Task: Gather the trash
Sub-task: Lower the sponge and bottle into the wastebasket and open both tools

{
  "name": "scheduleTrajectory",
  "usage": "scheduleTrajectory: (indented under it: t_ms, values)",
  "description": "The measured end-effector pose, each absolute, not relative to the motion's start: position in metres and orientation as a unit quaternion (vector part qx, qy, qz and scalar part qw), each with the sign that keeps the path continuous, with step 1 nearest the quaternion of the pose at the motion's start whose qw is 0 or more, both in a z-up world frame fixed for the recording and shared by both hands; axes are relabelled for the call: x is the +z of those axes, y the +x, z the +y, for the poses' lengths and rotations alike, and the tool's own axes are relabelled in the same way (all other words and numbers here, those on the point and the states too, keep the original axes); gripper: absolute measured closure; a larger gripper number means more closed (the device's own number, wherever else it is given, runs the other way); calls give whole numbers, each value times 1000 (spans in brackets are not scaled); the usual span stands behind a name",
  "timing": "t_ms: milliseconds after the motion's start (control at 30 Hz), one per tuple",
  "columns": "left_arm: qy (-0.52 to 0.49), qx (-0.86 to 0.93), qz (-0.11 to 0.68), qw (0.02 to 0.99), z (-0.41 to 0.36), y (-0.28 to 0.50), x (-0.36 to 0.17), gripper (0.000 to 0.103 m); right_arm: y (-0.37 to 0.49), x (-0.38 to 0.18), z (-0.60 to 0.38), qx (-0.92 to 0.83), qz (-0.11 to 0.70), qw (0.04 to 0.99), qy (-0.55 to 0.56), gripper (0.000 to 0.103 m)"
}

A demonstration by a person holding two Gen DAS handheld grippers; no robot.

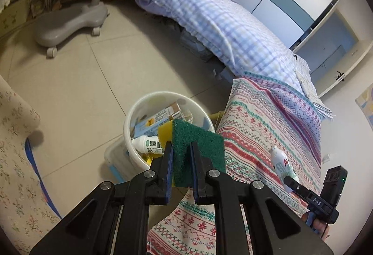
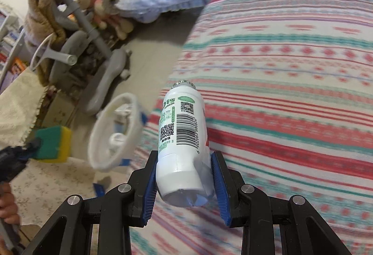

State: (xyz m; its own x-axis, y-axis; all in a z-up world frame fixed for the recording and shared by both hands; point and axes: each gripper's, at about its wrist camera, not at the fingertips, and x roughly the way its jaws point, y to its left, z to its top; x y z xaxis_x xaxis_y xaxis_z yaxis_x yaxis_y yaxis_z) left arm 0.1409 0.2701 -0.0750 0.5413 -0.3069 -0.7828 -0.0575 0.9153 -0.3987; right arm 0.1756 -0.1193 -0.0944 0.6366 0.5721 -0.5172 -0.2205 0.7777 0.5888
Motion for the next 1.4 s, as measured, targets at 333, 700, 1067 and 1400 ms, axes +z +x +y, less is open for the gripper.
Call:
scheduleTrajectory:
  t_ms: [333, 700, 1067, 1400]
  values:
    - [-222, -56, 478, 848, 293, 143, -98, 89, 218, -76, -33, 273, 380, 866, 178, 64]
    - [-253, -39, 474, 842, 314, 150, -108, 89, 285, -75, 62, 226, 418, 876, 81, 62]
    - [-266, -61, 482, 833, 302, 164, -123, 89, 271, -91, 26, 230, 427, 865, 124, 42]
    - [-327, -39, 481, 813, 293, 207, -156, 86, 239, -88, -20, 224, 411, 866, 179, 42]
